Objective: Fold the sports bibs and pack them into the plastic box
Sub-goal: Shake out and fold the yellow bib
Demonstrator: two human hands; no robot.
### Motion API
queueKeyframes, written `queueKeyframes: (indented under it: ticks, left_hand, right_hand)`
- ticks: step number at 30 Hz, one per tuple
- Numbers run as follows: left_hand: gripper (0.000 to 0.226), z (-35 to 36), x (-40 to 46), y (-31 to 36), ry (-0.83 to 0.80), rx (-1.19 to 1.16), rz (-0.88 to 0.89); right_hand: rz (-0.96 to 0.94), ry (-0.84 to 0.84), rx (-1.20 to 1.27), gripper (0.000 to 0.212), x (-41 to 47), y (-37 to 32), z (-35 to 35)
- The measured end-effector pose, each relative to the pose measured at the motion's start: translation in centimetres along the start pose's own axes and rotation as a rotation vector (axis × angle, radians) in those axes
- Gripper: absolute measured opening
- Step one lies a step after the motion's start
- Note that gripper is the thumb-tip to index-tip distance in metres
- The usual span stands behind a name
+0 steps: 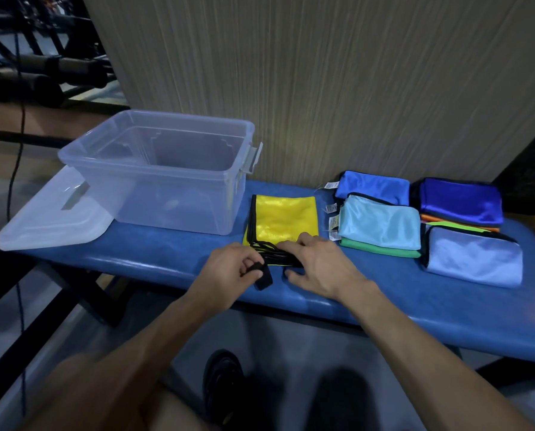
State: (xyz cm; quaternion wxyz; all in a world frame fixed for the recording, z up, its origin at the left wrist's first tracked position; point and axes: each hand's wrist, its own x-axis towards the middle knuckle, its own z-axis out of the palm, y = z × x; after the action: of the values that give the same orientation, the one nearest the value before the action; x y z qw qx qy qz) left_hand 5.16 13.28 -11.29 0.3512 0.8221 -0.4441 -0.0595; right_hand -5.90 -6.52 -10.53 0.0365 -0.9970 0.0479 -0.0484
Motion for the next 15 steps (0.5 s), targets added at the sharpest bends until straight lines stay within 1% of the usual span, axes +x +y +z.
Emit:
queueKeyframes:
  ticks: [6, 8, 10, 12, 15]
  left_hand:
    - [0.021, 1.2, -0.3, -0.3, -0.130, 0.067, 0.093]
    - [0.032, 1.4, -0.6, -0.5, -0.147, 0.075, 0.094]
    - [0.044, 2.2, -0.8, -0.9, -0.128, 0.131, 0.112]
    - [0.039, 3.1, -1.0, -1.3, -0.045, 0.197, 0.159]
    - [0.013, 3.7, -1.4, -1.5, 0.127, 0.253, 0.314]
  right_hand:
    - [0.003, 0.021, -0.005, 0.058, 0.1, 0.2, 0.6]
    - [0.000, 0.025, 0.002, 0.058, 0.1, 0.2, 0.7]
    - [0.001, 0.030, -0.001, 0.059, 0.1, 0.3, 0.8]
    - [0.001, 0.040, -0.003, 0.059, 0.0, 0.3, 0.9]
    - [0.007, 0.037, -0.003, 0.064, 0.1, 0.1, 0.9]
